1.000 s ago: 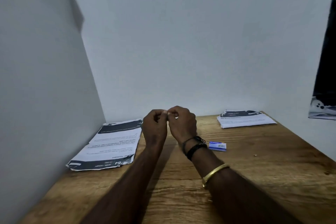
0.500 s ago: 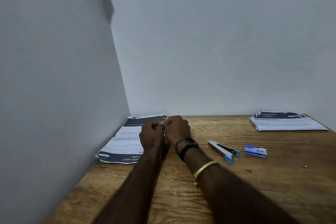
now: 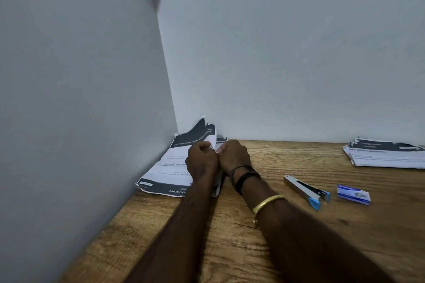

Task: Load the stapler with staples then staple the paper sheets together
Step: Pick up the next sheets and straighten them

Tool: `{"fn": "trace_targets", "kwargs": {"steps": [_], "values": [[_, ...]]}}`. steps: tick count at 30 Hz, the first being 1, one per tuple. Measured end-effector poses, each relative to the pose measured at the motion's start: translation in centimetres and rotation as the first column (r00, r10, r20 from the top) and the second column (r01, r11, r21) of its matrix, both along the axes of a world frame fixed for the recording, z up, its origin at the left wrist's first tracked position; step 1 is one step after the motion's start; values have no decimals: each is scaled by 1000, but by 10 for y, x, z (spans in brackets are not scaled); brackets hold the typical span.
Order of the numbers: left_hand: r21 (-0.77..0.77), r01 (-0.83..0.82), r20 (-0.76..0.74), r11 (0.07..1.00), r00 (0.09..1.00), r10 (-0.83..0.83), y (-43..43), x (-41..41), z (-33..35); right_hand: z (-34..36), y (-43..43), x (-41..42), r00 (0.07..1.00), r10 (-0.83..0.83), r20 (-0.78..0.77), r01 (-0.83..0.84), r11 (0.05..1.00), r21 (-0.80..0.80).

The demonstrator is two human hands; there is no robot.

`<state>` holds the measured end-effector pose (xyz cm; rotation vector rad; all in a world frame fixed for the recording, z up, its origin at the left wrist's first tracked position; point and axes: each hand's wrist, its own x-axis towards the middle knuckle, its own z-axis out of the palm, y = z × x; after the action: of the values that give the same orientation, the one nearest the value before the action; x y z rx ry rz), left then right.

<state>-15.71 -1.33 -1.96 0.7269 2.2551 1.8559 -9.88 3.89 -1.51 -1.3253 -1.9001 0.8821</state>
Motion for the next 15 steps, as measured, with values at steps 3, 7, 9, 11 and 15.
{"fn": "trace_targets", "kwargs": {"steps": [3, 7, 9, 11, 15], "values": [[97, -18, -52, 995, 998, 23, -3, 2, 4, 1, 2, 2, 985, 2, -172, -7, 1000, -28], [209, -13, -135, 978, 990, 42, -8, 10, 12, 1, 4, 6, 933, -45, -357, 9, 995, -101], [244, 3, -158, 970, 987, 37, -10, 14, 16, 2, 6, 10, 921, -64, -385, 27, 995, -101], [259, 20, -162, 966, 987, 23, -12, 19, 18, 4, 5, 15, 908, -76, -411, 38, 994, -99], [250, 89, -164, 964, 985, -48, -13, 35, 18, 5, 2, 25, 893, -89, -441, 52, 994, -96]]}}
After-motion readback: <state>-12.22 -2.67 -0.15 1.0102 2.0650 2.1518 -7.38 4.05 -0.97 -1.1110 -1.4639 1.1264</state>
